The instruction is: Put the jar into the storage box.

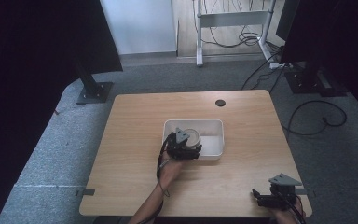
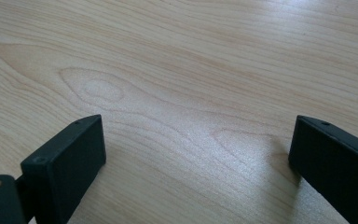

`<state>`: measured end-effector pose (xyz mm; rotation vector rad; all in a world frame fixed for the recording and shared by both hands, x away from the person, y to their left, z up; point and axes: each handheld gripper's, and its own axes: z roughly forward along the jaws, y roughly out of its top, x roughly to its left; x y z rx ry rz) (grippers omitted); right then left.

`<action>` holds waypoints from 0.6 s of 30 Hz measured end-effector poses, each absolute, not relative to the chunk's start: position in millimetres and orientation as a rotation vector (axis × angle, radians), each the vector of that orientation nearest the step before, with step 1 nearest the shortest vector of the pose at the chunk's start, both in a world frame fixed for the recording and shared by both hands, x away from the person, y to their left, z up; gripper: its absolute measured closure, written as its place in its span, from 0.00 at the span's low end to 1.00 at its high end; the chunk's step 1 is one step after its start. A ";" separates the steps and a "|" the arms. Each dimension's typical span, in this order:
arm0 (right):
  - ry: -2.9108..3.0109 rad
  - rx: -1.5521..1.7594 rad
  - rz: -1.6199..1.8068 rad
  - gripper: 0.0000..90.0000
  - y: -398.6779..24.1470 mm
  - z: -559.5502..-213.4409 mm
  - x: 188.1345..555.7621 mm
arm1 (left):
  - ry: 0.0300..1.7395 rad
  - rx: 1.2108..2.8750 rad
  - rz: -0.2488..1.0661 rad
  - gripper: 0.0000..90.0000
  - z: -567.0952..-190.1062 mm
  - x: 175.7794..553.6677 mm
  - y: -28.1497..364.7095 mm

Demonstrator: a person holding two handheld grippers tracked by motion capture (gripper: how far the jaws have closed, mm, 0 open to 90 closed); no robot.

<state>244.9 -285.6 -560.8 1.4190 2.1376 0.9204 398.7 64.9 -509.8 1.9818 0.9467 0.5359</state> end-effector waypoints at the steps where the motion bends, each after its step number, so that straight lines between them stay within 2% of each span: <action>1: 2.138 1.419 0.920 0.04 -285.6 -560.8 244.9 | 0.947 1.982 0.536 0.11 -509.8 398.7 64.9; 18: 2.137 1.420 0.921 0.04 -285.5 -560.8 244.9 | 0.983 2.019 0.525 0.11 -526.4 404.5 52.0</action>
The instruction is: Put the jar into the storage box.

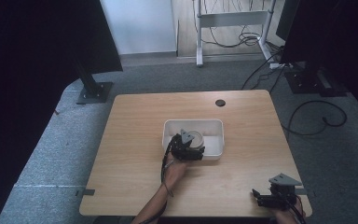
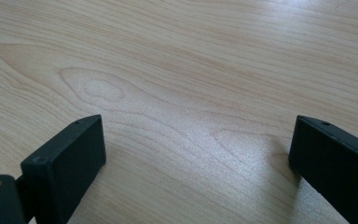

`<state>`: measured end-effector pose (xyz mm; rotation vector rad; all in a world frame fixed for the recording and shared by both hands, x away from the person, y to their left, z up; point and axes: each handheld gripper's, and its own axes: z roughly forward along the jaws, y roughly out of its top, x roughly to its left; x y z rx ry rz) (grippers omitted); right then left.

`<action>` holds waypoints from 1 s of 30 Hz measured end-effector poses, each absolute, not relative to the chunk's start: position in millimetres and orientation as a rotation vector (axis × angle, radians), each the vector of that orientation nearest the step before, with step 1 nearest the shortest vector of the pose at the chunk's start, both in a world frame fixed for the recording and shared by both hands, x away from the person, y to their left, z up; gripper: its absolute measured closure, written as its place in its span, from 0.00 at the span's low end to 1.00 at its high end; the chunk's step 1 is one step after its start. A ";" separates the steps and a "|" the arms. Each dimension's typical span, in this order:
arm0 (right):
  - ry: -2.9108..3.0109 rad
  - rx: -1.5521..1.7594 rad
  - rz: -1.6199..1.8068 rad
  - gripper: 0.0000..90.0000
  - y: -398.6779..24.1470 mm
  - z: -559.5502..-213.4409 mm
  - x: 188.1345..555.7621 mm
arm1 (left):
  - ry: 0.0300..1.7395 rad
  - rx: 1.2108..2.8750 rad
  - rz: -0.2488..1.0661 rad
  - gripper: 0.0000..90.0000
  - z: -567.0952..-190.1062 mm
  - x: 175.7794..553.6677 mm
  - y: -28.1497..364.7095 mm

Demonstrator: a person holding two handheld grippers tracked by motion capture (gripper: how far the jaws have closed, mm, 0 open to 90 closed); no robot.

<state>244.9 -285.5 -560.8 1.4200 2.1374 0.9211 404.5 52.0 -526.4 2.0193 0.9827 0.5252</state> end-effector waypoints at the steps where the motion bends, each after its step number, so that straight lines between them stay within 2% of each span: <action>1: 2.137 1.420 0.921 0.04 -285.5 -560.8 244.9 | 0.987 2.018 0.527 0.11 -527.0 404.9 52.0; 18: 2.138 1.418 0.920 0.04 -285.6 -560.9 245.0 | 0.999 2.054 0.509 0.11 -527.9 411.9 53.7; 24: 2.137 1.419 0.920 0.04 -285.6 -560.9 245.0 | 0.993 2.047 0.494 0.04 -526.1 411.1 53.6; 30: 2.138 1.419 0.921 0.04 -285.6 -560.9 244.9 | 0.983 2.036 0.503 0.03 -522.0 407.8 55.1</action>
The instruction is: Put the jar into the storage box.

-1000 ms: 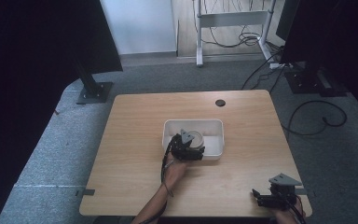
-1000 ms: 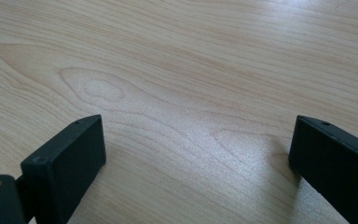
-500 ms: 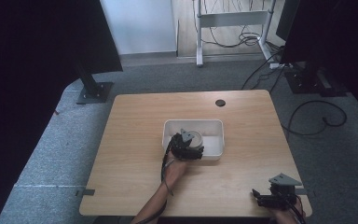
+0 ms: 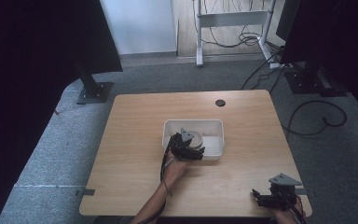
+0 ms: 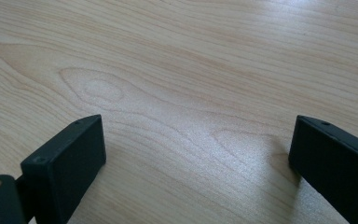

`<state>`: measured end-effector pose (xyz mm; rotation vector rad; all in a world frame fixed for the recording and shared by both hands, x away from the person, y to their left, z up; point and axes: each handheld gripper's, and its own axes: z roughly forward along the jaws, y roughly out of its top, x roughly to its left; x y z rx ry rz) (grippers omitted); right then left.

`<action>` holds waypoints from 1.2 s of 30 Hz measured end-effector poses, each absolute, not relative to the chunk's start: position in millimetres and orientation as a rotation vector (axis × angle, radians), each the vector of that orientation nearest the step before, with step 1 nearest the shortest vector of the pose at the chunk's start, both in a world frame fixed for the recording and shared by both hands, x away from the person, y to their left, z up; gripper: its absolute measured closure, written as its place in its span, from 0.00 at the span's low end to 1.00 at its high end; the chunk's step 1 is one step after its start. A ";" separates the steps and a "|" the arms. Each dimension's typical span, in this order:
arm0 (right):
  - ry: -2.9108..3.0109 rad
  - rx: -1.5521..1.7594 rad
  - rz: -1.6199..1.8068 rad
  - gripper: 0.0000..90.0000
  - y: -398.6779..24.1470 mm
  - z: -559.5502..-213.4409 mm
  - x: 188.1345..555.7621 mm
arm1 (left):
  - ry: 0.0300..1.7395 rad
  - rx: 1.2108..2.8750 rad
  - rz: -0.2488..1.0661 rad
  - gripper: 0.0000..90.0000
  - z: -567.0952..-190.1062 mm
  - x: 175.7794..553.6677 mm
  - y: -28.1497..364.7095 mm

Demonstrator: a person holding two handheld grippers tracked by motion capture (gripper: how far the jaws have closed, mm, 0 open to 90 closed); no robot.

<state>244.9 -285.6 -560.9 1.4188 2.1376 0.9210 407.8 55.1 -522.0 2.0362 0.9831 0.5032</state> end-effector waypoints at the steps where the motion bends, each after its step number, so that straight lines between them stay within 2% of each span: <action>1: 2.138 1.419 0.921 0.04 -285.6 -560.9 244.9 | 0.983 2.036 0.503 0.03 -522.0 407.8 55.1; 36: 2.135 1.429 0.910 0.02 -285.2 -560.6 245.3 | 0.921 2.024 0.466 0.04 -506.2 386.1 83.5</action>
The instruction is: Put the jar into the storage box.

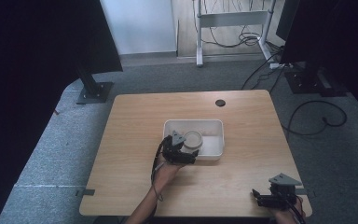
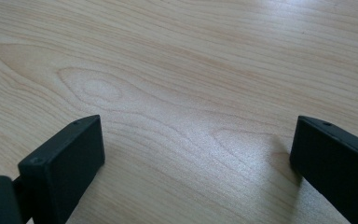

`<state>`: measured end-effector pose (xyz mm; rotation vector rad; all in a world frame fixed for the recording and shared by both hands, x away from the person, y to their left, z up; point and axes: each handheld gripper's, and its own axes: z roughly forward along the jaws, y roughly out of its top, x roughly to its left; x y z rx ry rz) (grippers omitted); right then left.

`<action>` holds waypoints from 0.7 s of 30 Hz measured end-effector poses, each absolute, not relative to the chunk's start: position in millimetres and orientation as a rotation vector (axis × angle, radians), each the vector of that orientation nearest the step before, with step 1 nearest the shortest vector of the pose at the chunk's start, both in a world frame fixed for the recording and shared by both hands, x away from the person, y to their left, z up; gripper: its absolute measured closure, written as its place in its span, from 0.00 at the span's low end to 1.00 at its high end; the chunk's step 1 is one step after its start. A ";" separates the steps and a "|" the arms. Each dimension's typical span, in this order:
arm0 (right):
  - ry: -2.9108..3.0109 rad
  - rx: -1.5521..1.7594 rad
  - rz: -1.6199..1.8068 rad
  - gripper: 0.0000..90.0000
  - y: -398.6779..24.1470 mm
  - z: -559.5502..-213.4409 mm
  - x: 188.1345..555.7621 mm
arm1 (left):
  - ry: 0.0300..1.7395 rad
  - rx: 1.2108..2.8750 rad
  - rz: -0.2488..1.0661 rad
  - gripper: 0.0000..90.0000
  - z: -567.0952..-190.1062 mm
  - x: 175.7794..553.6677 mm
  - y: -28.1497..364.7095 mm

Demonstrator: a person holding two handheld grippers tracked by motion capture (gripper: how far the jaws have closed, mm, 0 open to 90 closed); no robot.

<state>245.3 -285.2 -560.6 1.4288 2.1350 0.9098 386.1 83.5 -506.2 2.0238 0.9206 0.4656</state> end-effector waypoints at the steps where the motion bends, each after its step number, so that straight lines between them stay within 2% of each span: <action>1: 2.134 1.431 0.907 0.02 -285.1 -560.6 245.4 | 0.919 2.024 0.464 0.05 -506.0 385.5 83.7; 21: 2.136 1.431 0.907 0.03 -285.0 -560.2 245.4 | 0.839 2.041 0.428 0.04 -498.5 371.9 94.5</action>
